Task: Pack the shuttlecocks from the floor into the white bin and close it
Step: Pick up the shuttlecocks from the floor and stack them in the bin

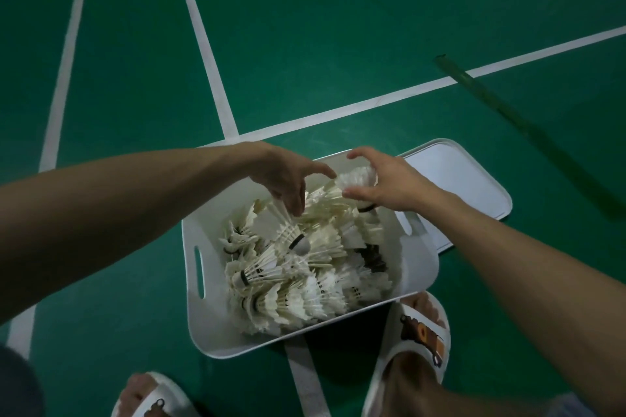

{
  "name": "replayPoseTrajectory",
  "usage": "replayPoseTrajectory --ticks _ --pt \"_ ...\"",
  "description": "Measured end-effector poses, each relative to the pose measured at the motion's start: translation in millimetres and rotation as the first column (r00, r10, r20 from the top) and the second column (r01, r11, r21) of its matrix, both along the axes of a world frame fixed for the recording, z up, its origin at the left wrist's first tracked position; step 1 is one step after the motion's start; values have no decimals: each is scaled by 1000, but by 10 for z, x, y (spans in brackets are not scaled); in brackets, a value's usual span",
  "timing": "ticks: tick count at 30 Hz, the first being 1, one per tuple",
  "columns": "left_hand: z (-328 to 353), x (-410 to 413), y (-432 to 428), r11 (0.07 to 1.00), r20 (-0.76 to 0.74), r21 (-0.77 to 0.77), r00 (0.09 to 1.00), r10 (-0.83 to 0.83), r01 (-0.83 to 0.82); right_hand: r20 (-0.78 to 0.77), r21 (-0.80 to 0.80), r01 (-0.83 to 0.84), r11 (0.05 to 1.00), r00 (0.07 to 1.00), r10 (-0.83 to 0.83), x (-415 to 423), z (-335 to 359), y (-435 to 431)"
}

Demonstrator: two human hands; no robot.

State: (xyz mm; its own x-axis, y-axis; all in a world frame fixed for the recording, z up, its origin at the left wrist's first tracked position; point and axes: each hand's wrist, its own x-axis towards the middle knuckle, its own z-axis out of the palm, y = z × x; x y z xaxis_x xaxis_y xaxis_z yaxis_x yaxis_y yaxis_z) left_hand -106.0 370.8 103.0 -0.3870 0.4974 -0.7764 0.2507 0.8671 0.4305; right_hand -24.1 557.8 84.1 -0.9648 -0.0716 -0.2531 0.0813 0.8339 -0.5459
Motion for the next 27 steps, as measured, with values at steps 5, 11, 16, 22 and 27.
replayPoseTrajectory --ticks 5,11,16,22,27 --pt "-57 -19 252 990 -72 -115 994 -87 78 -49 26 41 999 998 -40 -26 -61 17" --pt "-175 0 373 946 -86 -241 966 -242 216 -58 117 16 993 998 -9 -27 -123 19" --pt "-192 -4 427 937 -93 -257 959 -266 235 -63 102 12 995 998 -6 -32 -111 12" --pt "-163 -64 344 951 -28 -238 977 -209 197 -72 53 4 999 997 -1 -47 -118 25" --pt "-145 -24 225 962 -1 -200 982 -190 186 -117 -50 136 989 983 -142 -37 -137 -16"
